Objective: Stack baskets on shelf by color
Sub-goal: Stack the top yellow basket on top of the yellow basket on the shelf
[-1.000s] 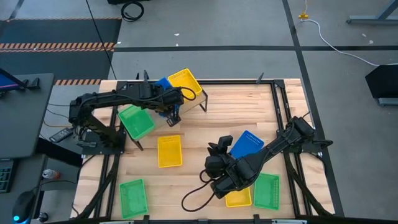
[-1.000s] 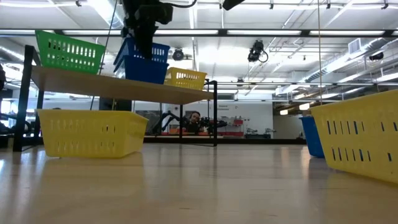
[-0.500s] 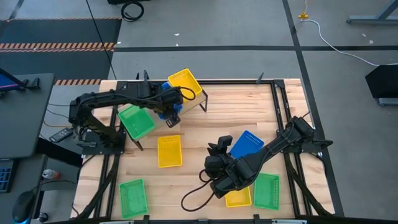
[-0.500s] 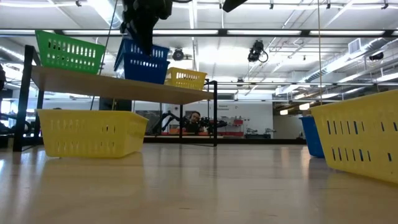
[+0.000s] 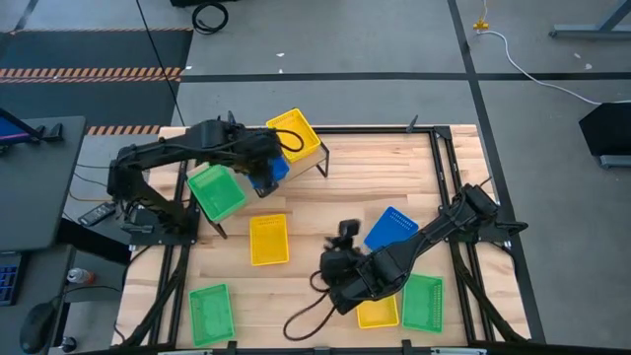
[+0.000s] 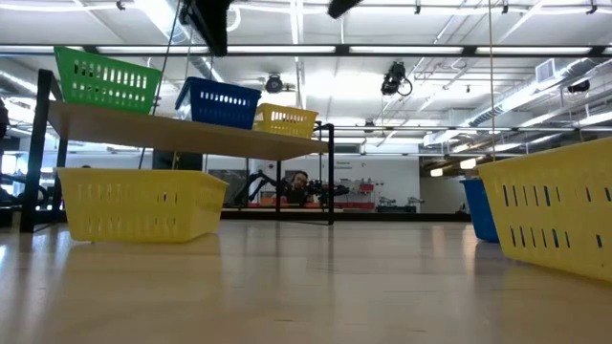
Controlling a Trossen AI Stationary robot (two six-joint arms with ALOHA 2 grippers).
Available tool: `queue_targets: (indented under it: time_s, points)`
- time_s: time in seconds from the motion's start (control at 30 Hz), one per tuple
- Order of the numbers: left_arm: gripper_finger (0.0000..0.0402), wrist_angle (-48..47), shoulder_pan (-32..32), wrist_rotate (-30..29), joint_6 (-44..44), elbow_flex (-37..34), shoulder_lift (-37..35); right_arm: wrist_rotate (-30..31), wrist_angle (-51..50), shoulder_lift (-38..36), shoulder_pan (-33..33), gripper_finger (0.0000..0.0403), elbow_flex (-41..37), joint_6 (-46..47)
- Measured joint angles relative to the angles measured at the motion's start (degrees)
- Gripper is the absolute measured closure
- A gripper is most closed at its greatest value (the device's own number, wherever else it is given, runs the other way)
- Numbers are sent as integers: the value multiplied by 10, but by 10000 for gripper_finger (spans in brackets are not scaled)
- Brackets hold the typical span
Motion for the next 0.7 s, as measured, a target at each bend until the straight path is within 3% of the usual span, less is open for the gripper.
queue_targets:
  time_s: [0.13, 0.27, 0.53, 0.7]
  points:
    - [322, 52, -42, -57, 26, -3, -55, -130, 175, 0, -12, 296, -32, -92]
    - [331, 129, -106, -93, 32, -40, -127, -171, 300, 0, -22, 296, -83, -173]
    - [340, 288, -258, -137, 16, -179, -252, -238, 374, 8, -58, 291, -108, -192]
    - [342, 352, -339, -180, -6, -264, -287, -273, 427, 22, -63, 244, -109, -202]
